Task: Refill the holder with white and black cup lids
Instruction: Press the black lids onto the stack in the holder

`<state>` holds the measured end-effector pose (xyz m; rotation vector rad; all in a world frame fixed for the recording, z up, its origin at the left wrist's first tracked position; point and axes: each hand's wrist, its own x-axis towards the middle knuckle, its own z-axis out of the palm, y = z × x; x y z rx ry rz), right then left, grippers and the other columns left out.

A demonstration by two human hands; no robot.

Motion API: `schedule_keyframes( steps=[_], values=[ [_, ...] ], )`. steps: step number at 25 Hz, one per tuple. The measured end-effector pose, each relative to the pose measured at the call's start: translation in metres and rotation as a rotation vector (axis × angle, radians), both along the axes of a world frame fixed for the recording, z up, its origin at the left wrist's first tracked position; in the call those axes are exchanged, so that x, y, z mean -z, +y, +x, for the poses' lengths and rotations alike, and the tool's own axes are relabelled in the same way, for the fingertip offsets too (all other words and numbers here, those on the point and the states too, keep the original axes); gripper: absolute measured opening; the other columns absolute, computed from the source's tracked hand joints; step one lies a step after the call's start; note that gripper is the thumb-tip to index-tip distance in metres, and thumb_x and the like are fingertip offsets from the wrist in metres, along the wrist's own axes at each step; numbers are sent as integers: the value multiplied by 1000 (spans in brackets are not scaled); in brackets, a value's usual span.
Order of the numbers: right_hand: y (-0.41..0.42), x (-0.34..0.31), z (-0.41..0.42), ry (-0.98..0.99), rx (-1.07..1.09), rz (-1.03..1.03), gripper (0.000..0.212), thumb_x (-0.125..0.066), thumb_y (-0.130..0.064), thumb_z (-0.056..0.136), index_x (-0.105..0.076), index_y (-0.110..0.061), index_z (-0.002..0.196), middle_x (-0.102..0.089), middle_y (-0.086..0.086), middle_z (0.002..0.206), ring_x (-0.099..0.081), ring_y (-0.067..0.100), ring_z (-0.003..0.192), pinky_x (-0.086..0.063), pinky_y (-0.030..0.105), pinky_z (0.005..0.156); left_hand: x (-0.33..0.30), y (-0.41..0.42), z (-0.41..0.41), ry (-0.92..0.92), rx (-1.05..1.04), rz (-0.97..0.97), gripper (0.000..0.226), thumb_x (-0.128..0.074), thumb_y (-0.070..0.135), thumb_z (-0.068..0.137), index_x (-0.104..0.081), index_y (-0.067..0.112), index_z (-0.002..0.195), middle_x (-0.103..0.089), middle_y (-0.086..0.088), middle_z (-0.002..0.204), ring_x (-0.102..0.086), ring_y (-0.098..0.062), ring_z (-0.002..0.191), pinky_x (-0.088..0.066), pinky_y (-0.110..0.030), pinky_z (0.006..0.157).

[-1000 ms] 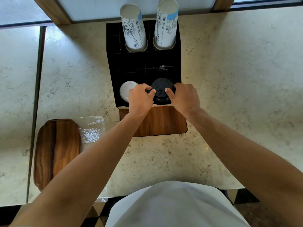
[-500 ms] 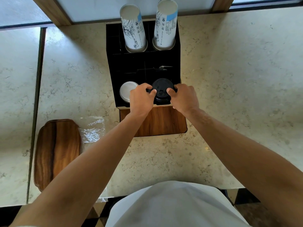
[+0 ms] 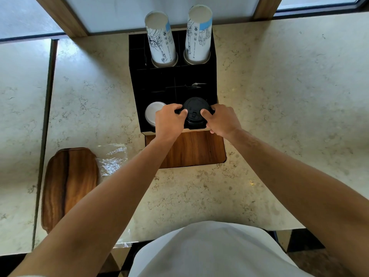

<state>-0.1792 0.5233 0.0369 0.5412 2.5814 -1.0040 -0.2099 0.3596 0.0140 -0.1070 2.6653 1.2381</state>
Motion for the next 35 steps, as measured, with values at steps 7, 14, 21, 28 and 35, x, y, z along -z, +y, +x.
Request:
schedule_keyframes(
  steps=[7,14,21,28,35],
  values=[
    [-4,-1,4,17,13,10,51,-44,-50,105,-64,-7,124,-75,13,106,-74,29,88,-62,41,86,-1,-3,3,14,-43,-12,36,-68,33,95,-69,14,125,-74,-5,115,-72,-14,92,-62,-39,85],
    [0,-12,12,101,28,48,50,-45,-46,105,-59,-10,138,-71,13,127,-69,29,115,-55,37,97,-4,-10,7,95,-23,-49,31,-64,31,97,-71,11,120,-74,-4,109,-60,-5,85,-47,-18,78],
    [0,-25,36,129,-62,142,49,-51,-40,104,-50,-15,145,-50,12,146,-48,29,135,-43,40,110,-13,-30,27,102,80,-94,36,-62,31,98,-65,13,128,-69,-5,119,-59,-13,99,-46,-26,84],
    [-20,-32,56,124,-184,249,59,-53,-40,103,-39,-13,153,-38,15,158,-35,34,145,-37,46,117,-16,-58,49,52,210,-246,42,-59,29,96,-55,12,134,-62,-13,126,-61,-32,107,-58,-47,87],
    [-54,-18,88,199,-194,296,56,-54,-37,101,-44,-10,149,-37,13,153,-36,32,141,-38,41,117,-11,-92,77,6,263,-309,33,-54,26,93,-58,12,123,-61,-9,117,-57,-29,107,-47,-39,80]
  ],
)
